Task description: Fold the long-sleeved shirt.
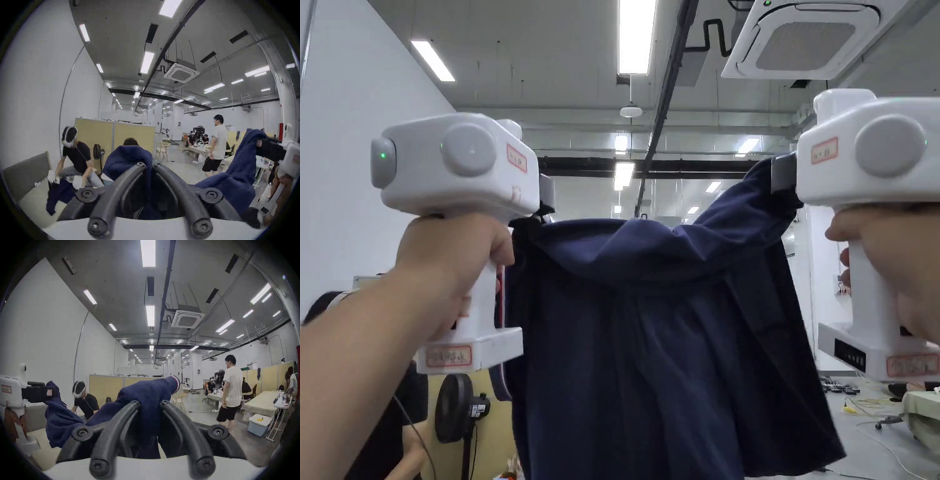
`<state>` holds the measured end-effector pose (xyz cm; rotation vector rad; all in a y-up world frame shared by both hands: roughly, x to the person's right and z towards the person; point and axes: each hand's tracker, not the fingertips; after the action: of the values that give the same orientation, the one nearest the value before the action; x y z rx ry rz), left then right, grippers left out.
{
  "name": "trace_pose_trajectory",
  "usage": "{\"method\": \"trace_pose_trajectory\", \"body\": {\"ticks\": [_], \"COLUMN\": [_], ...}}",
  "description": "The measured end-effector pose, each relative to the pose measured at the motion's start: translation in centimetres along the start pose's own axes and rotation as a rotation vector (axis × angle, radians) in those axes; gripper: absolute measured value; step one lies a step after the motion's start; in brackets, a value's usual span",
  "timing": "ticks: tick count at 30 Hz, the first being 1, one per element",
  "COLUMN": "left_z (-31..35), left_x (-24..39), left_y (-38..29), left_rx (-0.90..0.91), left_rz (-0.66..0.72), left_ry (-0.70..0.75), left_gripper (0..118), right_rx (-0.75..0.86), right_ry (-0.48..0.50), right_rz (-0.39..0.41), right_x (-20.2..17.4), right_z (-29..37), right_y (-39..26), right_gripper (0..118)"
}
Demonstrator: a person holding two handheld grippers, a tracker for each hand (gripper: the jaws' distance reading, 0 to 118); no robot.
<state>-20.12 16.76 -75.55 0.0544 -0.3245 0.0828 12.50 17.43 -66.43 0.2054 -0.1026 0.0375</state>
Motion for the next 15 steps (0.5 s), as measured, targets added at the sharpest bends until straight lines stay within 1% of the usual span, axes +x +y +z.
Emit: {"method": "trace_pose_trajectory", "body": {"ticks": [2, 5, 10, 15], "left_z": [-0.9, -3.0, -7.8, -14.0], "left_x": [0.2, -0.1, 0.1, 0.3], "left_y": [1.2, 2.3, 3.8, 4.9], "left_rx": [0.009, 0.030, 0.049, 0.072], "left_rz": [-0.030, -0.034, -0.034, -0.067], "left_ry": [0.035, 0.037, 0.050, 0.052], "left_gripper": [1, 1, 1, 1], "right_rx": [-0.004, -0.014, -0.023, 0.013], "right_ry": [0.010, 0.007, 0.003, -0.017], "right_rz": [0.001, 0.003, -0.022, 0.005], "right_x": [-0.1, -0.5, -0.2, -0.2], "right_z": [-1.8, -4.5, -10.2, -16.3], "right_y": [1.1, 1.7, 2.1, 2.5], "right_gripper": [16, 16, 16, 16]}}
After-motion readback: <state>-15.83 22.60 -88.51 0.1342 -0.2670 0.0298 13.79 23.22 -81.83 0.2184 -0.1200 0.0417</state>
